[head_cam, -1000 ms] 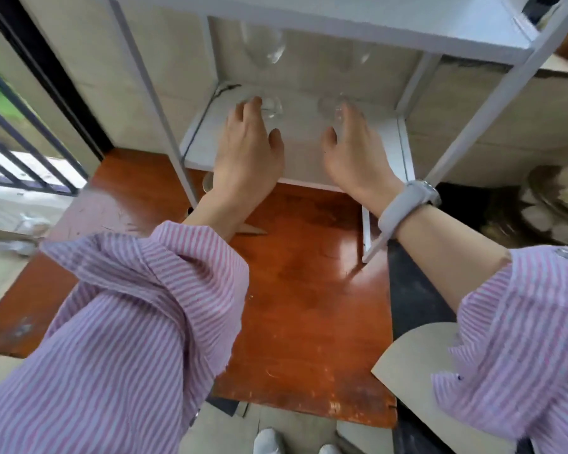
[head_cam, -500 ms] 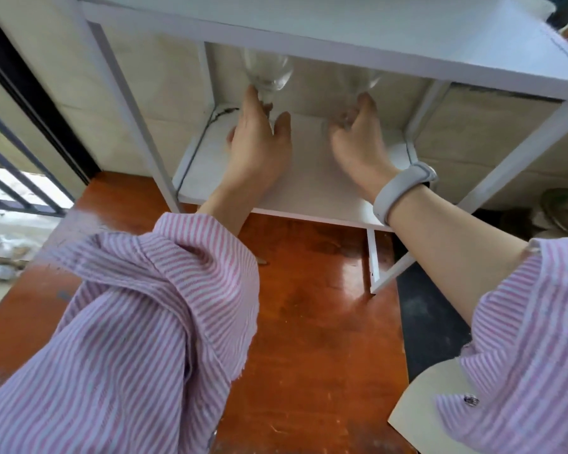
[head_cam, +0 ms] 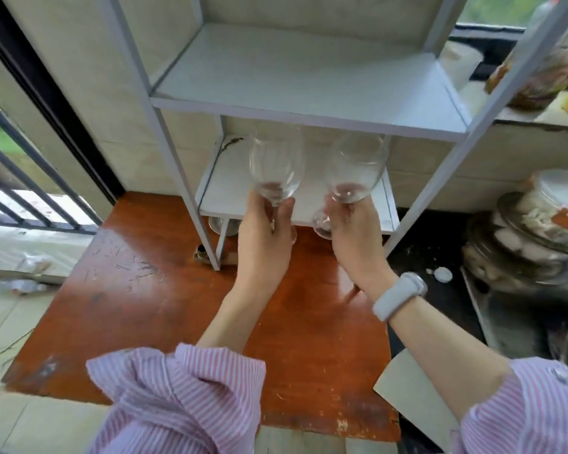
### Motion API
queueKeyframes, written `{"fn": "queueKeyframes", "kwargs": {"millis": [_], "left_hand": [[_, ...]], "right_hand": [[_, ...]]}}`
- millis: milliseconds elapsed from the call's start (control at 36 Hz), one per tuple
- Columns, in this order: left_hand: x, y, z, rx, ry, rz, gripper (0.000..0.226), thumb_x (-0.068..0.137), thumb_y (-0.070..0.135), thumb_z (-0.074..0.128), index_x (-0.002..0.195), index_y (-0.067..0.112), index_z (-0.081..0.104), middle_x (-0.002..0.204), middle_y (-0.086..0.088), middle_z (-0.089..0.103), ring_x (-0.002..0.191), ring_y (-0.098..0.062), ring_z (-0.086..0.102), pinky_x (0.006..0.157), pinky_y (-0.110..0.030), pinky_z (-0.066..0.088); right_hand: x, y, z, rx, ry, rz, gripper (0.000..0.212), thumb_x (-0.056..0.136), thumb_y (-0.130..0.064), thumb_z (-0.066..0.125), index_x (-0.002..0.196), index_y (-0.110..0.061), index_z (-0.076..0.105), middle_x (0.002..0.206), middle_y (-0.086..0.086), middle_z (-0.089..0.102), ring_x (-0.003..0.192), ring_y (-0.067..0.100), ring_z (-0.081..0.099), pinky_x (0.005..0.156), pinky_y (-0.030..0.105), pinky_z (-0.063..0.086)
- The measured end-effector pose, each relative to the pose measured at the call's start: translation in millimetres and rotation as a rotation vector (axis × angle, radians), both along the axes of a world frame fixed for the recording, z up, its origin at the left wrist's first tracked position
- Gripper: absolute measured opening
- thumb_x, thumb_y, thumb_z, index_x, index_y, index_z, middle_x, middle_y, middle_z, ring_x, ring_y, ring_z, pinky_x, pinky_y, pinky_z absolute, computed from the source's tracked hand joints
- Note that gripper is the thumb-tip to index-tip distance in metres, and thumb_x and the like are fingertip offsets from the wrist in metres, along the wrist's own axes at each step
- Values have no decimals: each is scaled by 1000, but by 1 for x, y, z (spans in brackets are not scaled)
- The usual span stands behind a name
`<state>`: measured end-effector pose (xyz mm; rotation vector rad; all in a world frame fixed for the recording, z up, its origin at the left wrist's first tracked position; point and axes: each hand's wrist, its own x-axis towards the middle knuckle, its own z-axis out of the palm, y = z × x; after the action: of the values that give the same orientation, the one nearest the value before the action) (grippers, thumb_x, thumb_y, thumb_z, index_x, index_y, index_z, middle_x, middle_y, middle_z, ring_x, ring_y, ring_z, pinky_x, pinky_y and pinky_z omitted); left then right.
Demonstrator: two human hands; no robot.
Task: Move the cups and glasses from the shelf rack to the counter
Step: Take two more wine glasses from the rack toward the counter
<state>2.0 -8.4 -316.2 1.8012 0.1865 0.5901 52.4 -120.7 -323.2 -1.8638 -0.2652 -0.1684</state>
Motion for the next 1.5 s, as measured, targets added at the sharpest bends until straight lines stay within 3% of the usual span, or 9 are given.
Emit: {"fn": "queueKeyframes", "kwargs": {"millis": [111,361,611,750,917,1167,1250,1361,1500], "left_hand": [[-48,-20,-10,-32,60,6,1,93,22,47,93,21,47,63,13,59,56,-6,57,52,-16,45],[-154,-114,-32,-14,206,-163,5,92,18,49,90,23,51,70,9,56,63,1,56,57,-6,41],[-209,-294,-17,71,214,-545,15,91,33,47,96,19,50,82,-4,58,79,-18,57,74,-33,47],[-257,-422,-10,129,188,-776,20,91,29,50,82,11,49,68,-6,54,63,-16,49,60,-20,39],[-333,-572,0,147,158,-1114,14,91,24,51,80,16,49,61,7,53,56,1,51,52,-11,38],[-420,-740,7,166,145,-1523,4,90,22,53,92,19,54,64,3,56,55,-4,52,48,-5,39],[-443,-797,7,167,170,-1624,10,89,22,53,88,12,54,63,4,55,51,-3,50,47,-10,41],[-467,-878,3,208,119,-1727,17,89,26,52,88,9,53,72,-8,61,63,-27,58,60,-38,48],[-489,-981,-4,236,68,-1820,13,90,25,53,81,15,50,64,2,56,60,-17,53,60,-33,44]], "right_hand": [[-52,-24,-4,54,39,18,16,91,-24,54,86,-40,52,78,-12,63,77,2,64,67,13,47],[-177,-135,-12,61,172,-29,16,89,-22,55,80,-35,53,65,-23,64,61,-5,58,56,4,41],[-299,-323,-6,96,259,-464,22,87,-12,59,76,-30,53,69,-7,62,60,-7,56,58,6,42],[-383,-433,8,173,219,-689,22,90,-4,53,78,-23,52,60,5,52,46,3,45,46,8,38],[-494,-552,6,168,219,-1062,19,90,-10,55,79,-26,54,66,2,57,64,18,55,60,21,43],[-619,-667,-2,137,190,-1509,23,88,-13,59,73,-29,53,62,-4,59,53,-3,55,54,8,40],[-649,-705,-8,135,195,-1610,21,87,-14,59,77,-31,54,63,-6,60,55,2,56,58,14,43],[-679,-765,-15,149,200,-1711,19,87,-16,59,73,-28,54,59,-8,60,53,-2,56,54,11,41],[-704,-853,-19,177,186,-1809,14,88,-20,58,75,-25,56,62,-6,62,55,2,57,52,12,42]]}}
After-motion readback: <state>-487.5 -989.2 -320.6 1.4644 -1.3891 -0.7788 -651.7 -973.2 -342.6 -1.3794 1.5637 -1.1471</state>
